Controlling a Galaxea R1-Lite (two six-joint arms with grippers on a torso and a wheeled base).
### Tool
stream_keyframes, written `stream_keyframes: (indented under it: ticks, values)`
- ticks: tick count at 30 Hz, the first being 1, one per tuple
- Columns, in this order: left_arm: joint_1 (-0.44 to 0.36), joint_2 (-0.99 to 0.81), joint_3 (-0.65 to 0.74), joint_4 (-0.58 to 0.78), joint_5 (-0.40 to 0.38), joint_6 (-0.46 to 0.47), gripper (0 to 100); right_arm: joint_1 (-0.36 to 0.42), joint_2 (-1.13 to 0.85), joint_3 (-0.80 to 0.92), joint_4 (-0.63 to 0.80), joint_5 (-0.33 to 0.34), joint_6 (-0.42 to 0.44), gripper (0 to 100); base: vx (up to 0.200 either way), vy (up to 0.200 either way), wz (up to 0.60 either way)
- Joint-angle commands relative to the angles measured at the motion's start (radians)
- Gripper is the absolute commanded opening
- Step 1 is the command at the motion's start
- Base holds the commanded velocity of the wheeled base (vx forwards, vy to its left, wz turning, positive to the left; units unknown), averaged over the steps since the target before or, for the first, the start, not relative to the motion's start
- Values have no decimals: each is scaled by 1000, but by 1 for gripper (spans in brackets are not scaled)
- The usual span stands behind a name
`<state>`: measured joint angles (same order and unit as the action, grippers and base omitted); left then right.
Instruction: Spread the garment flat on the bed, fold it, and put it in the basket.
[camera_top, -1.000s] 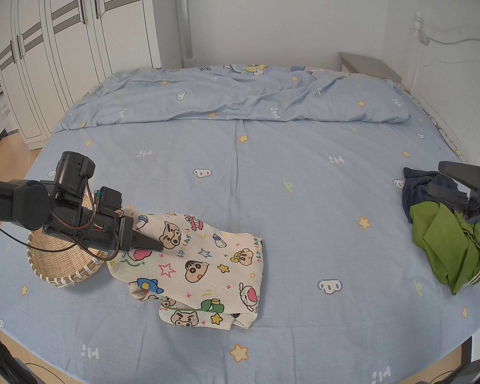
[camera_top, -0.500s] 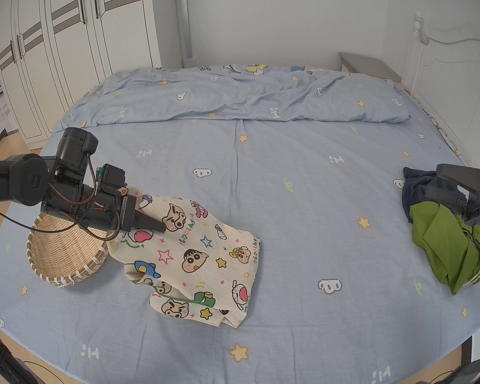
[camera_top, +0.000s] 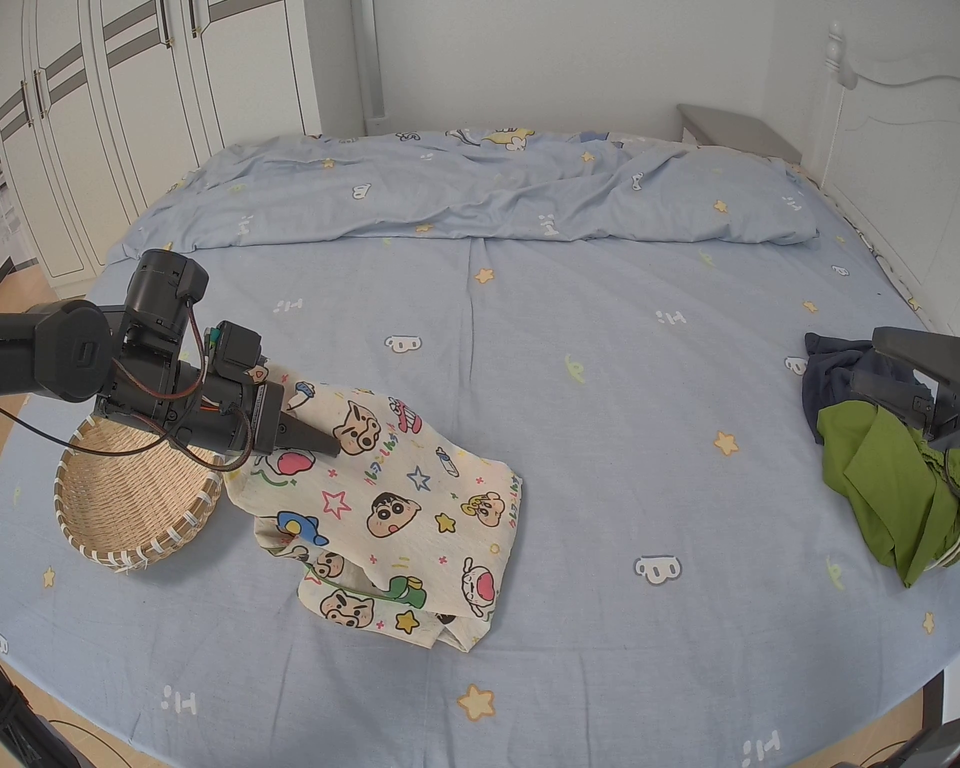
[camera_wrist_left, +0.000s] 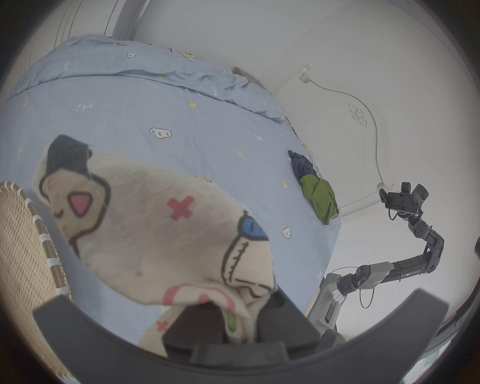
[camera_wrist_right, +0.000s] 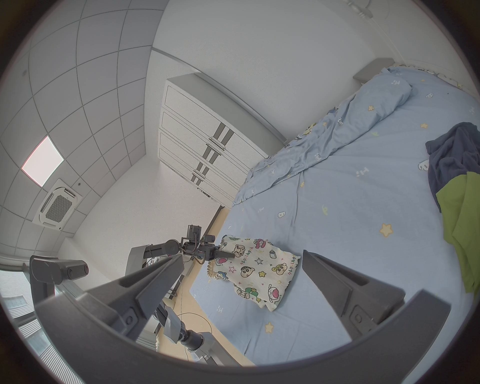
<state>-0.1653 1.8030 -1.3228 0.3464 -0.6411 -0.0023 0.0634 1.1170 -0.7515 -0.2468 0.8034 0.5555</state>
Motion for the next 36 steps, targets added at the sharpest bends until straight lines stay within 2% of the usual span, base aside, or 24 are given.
stream_keyframes:
  ticks: [1, 17, 29, 36]
  values:
    - [3, 4, -1, 0, 0, -1, 0, 1, 1, 3, -9, 0, 1, 100, 0, 200, 0]
    - [-16, 10, 13, 2, 0, 4, 0, -2, -5, 6, -12, -1, 1, 100, 0, 200, 0]
    - [-91, -16, 17, -3, -3, 12, 0, -4, -6, 1, -14, -6, 1, 100, 0, 0, 0]
    - [-97, -73, 11, 13, -11, 10, 0, -2, -8, 11, -32, -6, 1, 100, 0, 0, 0]
